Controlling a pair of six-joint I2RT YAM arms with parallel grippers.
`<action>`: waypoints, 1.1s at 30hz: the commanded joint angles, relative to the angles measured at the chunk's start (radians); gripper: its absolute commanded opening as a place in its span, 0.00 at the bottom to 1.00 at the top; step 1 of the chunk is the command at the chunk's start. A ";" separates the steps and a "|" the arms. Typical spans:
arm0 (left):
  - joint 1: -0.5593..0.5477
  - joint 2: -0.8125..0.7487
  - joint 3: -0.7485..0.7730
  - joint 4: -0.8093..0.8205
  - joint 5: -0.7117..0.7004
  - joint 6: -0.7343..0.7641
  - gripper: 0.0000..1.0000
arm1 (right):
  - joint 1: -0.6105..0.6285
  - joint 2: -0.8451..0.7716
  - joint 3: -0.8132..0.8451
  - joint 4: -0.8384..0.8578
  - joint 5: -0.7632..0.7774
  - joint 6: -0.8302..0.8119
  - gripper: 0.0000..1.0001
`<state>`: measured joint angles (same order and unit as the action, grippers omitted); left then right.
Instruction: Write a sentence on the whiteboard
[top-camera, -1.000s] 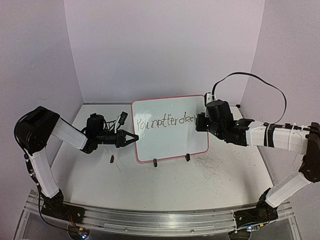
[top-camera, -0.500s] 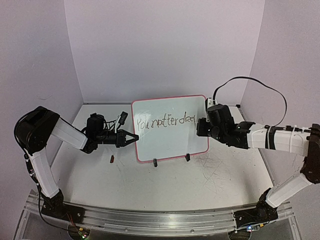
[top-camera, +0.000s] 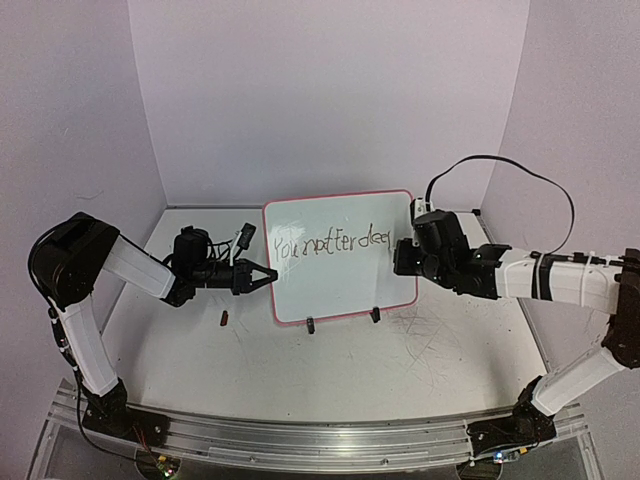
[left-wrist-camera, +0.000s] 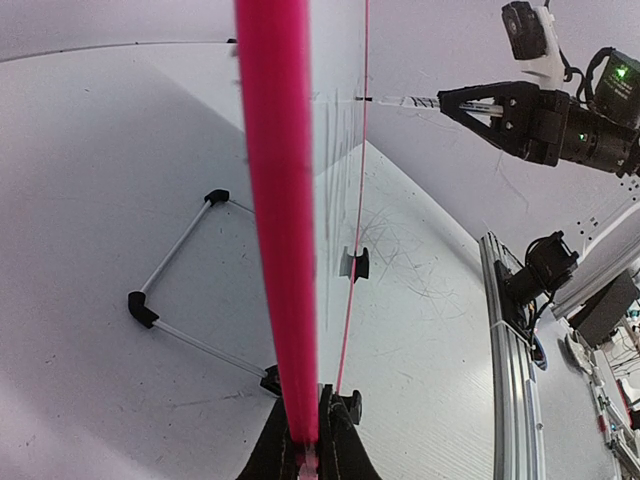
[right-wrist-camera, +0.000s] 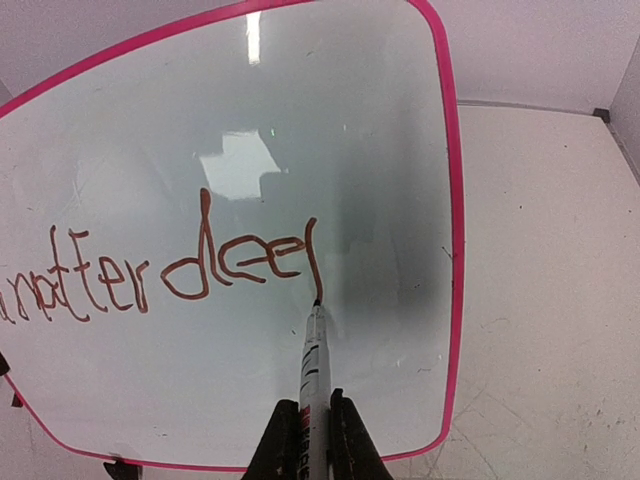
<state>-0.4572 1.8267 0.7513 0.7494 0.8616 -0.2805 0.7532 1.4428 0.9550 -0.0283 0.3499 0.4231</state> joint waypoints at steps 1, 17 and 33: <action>-0.012 -0.001 0.020 -0.046 -0.080 0.061 0.00 | -0.006 -0.024 0.062 0.040 0.022 -0.026 0.00; -0.012 -0.004 0.018 -0.049 -0.084 0.066 0.00 | -0.017 0.013 0.082 0.062 0.037 -0.048 0.00; -0.012 -0.006 0.018 -0.050 -0.085 0.066 0.00 | -0.021 0.019 0.056 0.084 0.086 -0.038 0.00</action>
<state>-0.4591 1.8267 0.7513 0.7486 0.8604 -0.2764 0.7391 1.4643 0.9955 0.0154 0.3839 0.3824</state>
